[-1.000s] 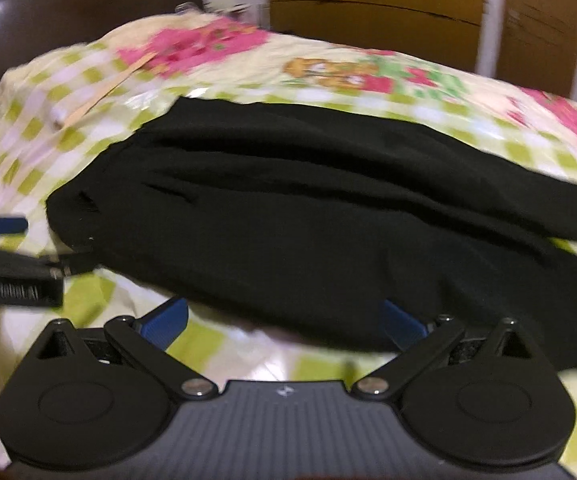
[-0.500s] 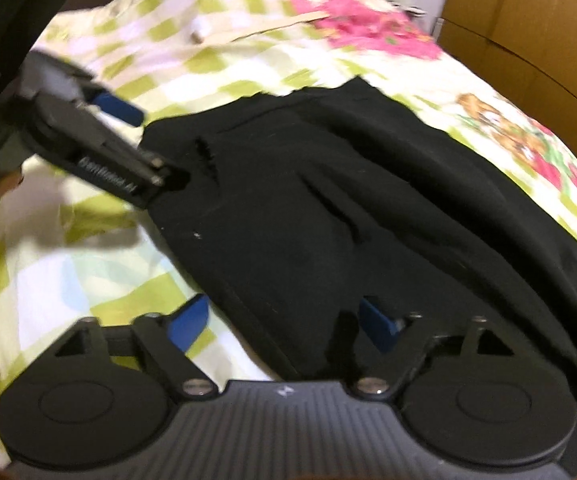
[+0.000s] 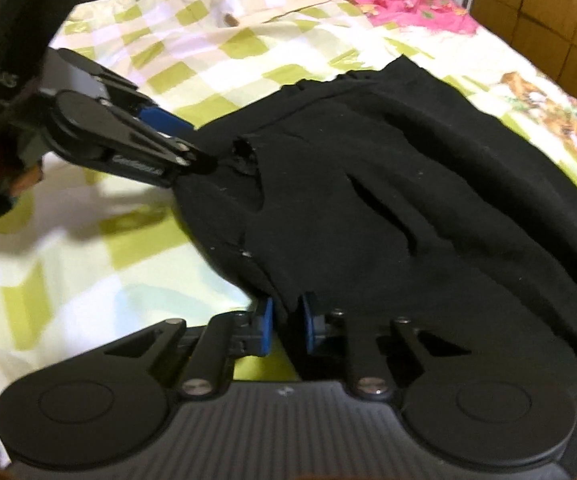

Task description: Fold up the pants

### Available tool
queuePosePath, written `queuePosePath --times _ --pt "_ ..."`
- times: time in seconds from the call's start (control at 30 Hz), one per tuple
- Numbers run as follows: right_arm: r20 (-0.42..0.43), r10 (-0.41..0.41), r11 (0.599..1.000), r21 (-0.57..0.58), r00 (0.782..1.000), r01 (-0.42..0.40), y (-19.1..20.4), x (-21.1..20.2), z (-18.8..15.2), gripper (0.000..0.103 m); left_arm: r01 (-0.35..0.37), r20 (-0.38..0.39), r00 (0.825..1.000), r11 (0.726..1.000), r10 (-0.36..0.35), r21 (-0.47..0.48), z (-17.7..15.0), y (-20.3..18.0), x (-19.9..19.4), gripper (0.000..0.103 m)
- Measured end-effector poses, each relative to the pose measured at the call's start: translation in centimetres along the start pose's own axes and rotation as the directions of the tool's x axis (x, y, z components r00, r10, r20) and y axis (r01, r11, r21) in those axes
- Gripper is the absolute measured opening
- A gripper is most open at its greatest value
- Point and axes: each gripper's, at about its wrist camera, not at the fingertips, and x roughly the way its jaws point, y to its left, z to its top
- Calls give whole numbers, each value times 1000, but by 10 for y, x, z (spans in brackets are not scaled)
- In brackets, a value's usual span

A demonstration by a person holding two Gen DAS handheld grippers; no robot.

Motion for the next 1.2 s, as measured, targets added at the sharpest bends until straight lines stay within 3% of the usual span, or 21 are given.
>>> queuePosePath --times 0.23,0.4,0.53,0.7,0.8,0.93,1.07,1.2 --pt "-4 125 992 18 992 -125 37 6 12 16 -102 -39 994 994 101 -28 -23 33 -14 52" --pt "12 169 985 36 986 -169 59 14 20 26 -104 -10 995 992 104 -65 -32 40 -34 52" --pt "56 187 973 123 981 -193 40 -11 16 27 -102 34 994 993 105 -64 -29 32 -54 52" --pt "103 79 963 251 992 -103 -5 -55 -9 34 15 94 995 999 -12 -36 -9 -13 -66 52" --pt "83 -55 935 354 995 22 -48 -82 -40 35 125 113 985 992 -128 32 5 -64 -62 52" --pt "7 -219 832 523 976 183 -114 -120 -97 37 267 104 955 957 -279 116 22 -143 -50 52" --pt "-94 -364 672 662 926 332 -173 -162 -168 42 376 54 919 909 -391 178 38 -221 -31 52" --pt "-177 -433 479 785 884 392 -224 -193 -240 44 439 3 891 861 -455 256 48 -288 -21 52"
